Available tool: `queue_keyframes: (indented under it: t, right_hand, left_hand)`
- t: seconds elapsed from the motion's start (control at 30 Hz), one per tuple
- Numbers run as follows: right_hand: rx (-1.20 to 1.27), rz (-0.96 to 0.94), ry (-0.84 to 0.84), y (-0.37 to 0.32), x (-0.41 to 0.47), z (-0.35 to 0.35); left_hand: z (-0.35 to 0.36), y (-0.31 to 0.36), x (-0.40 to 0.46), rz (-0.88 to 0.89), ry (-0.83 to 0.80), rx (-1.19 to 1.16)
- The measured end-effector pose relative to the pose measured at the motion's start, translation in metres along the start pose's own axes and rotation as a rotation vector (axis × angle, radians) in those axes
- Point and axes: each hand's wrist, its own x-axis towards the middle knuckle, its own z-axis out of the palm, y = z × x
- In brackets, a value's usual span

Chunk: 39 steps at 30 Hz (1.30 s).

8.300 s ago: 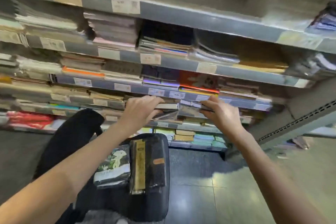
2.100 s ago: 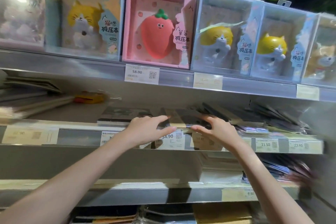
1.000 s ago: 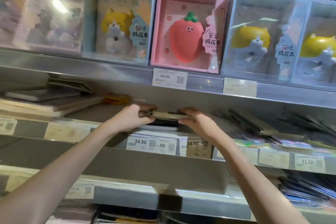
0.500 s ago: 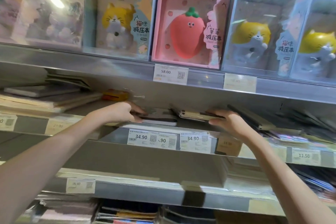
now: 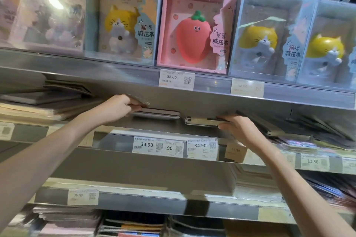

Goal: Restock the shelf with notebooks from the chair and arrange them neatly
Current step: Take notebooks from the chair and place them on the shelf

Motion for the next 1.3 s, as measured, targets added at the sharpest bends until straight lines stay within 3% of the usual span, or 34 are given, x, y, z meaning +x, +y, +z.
queue_keyframes:
  t: [0.13, 0.43, 0.53, 0.73, 1.03, 1.3]
  right_hand:
    - [-0.029, -0.077, 0.054, -0.003, -0.018, -0.014]
    - [-0.100, -0.017, 0.000, -0.015, -0.061, -0.013]
    - [-0.248, -0.021, 0.003, -0.020, -0.064, -0.012]
    - [-0.381, -0.202, 0.220, -0.042, -0.059, 0.007]
    - [-0.396, -0.310, 0.487, -0.060, -0.059, -0.018]
    - [-0.330, -0.385, 0.549, -0.101, -0.087, -0.062]
  left_hand:
    - [-0.015, 0.010, -0.038, 0.192, 0.008, 0.045]
    - [-0.003, -0.001, -0.083, 0.170, 0.032, 0.274]
    - [0.002, 0.000, -0.085, 0.239, 0.094, 0.412]
    - [0.026, 0.015, -0.084, 0.572, 0.371, 0.499]
    - [0.004, 0.022, -0.087, 0.701, 0.526, 0.560]
    - [-0.032, 0.030, -0.123, 0.718, 0.594, 0.521]
